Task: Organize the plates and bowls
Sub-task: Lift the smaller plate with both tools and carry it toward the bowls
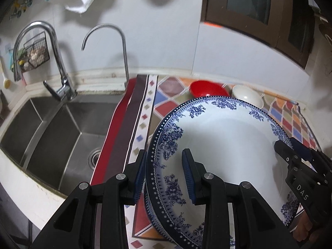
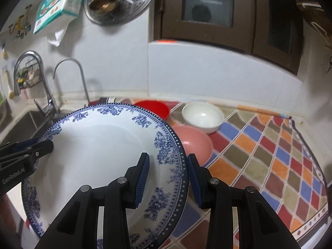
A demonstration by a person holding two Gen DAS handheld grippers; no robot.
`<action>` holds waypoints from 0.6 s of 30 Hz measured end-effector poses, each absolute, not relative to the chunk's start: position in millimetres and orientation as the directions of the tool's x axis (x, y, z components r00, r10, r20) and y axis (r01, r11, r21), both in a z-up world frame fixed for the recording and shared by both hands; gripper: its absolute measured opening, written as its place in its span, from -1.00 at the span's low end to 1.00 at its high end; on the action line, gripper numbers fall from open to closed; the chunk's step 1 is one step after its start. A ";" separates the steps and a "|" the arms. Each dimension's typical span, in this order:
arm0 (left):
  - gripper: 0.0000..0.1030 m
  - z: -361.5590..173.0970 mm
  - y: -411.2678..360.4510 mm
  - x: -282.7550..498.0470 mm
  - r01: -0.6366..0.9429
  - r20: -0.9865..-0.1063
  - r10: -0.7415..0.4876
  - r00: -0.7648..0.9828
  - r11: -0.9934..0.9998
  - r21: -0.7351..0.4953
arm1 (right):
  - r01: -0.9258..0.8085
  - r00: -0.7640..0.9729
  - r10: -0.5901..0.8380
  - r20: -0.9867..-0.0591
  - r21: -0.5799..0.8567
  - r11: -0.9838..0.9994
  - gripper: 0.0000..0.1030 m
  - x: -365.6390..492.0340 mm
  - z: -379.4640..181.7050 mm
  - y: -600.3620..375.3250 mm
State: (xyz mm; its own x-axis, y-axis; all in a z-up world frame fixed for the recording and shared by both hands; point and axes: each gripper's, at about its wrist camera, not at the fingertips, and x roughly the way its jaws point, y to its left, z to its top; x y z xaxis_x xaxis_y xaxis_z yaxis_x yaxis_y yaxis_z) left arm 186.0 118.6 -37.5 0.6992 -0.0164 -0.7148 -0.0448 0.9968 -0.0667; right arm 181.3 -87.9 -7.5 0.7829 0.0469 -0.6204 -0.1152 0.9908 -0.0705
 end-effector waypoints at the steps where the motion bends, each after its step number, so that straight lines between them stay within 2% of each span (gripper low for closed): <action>1: -0.33 -41.7 120.2 185.8 -0.047 -0.723 -0.017 0.691 0.997 -0.068 | -0.121 0.777 0.049 -0.628 -0.072 0.990 -0.25 181.0 -11.6 -85.0; 18: -0.33 -106.3 124.2 201.3 -0.059 -0.834 -0.034 0.551 0.995 -0.079 | -0.141 0.645 0.025 -0.763 -0.086 0.986 -0.25 190.2 -76.4 -73.4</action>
State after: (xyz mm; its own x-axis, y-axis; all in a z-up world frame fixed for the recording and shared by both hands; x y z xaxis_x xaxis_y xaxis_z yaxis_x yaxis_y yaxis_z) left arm 201.3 124.2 -106.3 0.5511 -0.0337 -0.8337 -0.0586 0.9952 -0.0790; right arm 190.2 -73.4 -76.4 0.6453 0.0254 -0.7635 -0.1410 0.9862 -0.0863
